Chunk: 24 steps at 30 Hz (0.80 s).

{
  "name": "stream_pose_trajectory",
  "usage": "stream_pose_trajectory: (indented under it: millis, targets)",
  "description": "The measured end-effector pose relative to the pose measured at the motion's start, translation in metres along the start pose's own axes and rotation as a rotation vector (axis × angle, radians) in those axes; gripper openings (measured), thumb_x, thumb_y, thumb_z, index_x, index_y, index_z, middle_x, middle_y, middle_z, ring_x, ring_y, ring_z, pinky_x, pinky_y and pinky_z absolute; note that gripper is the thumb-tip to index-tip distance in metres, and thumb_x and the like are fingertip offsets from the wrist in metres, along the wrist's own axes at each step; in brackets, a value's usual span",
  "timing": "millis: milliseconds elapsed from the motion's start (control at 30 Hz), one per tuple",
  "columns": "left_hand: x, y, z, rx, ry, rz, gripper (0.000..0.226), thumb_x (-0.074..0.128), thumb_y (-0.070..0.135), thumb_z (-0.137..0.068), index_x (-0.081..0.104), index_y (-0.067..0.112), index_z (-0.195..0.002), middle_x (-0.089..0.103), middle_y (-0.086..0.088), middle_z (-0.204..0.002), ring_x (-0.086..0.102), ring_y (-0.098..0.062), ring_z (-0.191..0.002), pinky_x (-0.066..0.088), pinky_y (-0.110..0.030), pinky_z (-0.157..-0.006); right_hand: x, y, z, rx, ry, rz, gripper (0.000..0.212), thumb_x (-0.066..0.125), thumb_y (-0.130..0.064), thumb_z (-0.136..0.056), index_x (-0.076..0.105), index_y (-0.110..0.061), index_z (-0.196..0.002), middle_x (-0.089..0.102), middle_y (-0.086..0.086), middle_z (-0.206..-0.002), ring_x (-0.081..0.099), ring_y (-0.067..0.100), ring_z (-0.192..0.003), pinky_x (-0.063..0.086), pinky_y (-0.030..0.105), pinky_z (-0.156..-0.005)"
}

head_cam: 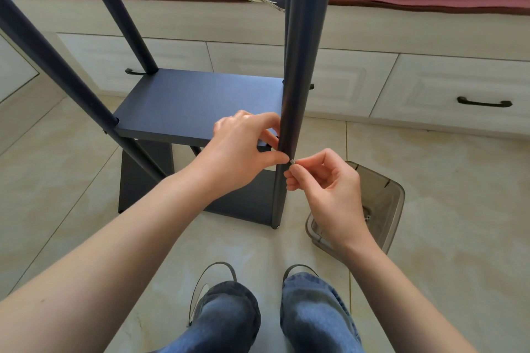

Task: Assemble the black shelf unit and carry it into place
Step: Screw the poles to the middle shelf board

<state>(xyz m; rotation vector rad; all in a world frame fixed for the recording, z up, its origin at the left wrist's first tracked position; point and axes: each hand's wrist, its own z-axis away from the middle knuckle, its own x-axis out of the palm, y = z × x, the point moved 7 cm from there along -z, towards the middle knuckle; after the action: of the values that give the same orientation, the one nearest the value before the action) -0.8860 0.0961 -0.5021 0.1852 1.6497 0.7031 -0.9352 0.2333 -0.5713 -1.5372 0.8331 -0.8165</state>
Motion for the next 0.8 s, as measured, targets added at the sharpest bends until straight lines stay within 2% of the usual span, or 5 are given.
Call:
stream_pose_trajectory:
  millis: [200,300,533,633,800]
  targets:
    - [-0.001,0.0,0.0,-0.003,0.014,-0.002,0.025,0.074,0.03,-0.089,0.068,0.021,-0.111,0.069,0.01,-0.102,0.053,-0.017,-0.114,0.038,-0.051,-0.107,0.002,0.005,-0.001,0.042,-0.006,-0.068,0.004,0.069,-0.002,-0.088,0.065,-0.001,-0.087,0.074,0.009,-0.079,0.073,0.022,-0.074,0.058,0.025,-0.068]
    - [0.0,0.001,0.001,0.006,0.021,-0.008,0.025,0.075,0.03,-0.088,0.069,0.023,-0.112,0.059,0.021,-0.092,0.05,-0.015,-0.115,0.038,-0.05,-0.106,0.0,0.005,-0.003,0.061,0.002,-0.075,0.004,0.07,-0.004,-0.088,0.067,-0.003,-0.087,0.075,0.008,-0.078,0.073,0.022,-0.074,0.059,0.028,-0.068]
    - [0.0,-0.001,0.001,0.025,0.045,-0.013,0.025,0.076,0.031,-0.087,0.071,0.024,-0.111,0.053,0.023,-0.087,0.05,-0.012,-0.109,0.041,-0.05,-0.105,-0.005,0.0,-0.002,0.037,0.087,0.092,0.012,0.077,-0.016,-0.082,0.067,-0.01,-0.085,0.072,0.002,-0.077,0.071,0.017,-0.072,0.061,0.035,-0.07]
    - [0.0,0.0,0.002,0.031,0.057,-0.013,0.026,0.077,0.031,-0.086,0.071,0.023,-0.11,0.057,0.016,-0.093,0.048,-0.01,-0.107,0.041,-0.048,-0.104,-0.005,-0.007,-0.001,-0.04,0.105,0.225,0.013,0.078,-0.017,-0.082,0.067,-0.01,-0.081,0.069,0.0,-0.072,0.069,0.016,-0.069,0.058,0.04,-0.07]
    - [0.001,0.0,0.003,0.04,0.052,-0.004,0.023,0.077,0.028,-0.087,0.07,0.025,-0.108,0.063,0.012,-0.099,0.048,-0.013,-0.113,0.039,-0.048,-0.107,0.0,-0.025,0.002,-0.263,0.101,0.477,0.012,0.078,-0.016,-0.083,0.069,-0.008,-0.082,0.067,-0.007,-0.073,0.064,0.009,-0.069,0.053,0.026,-0.067]
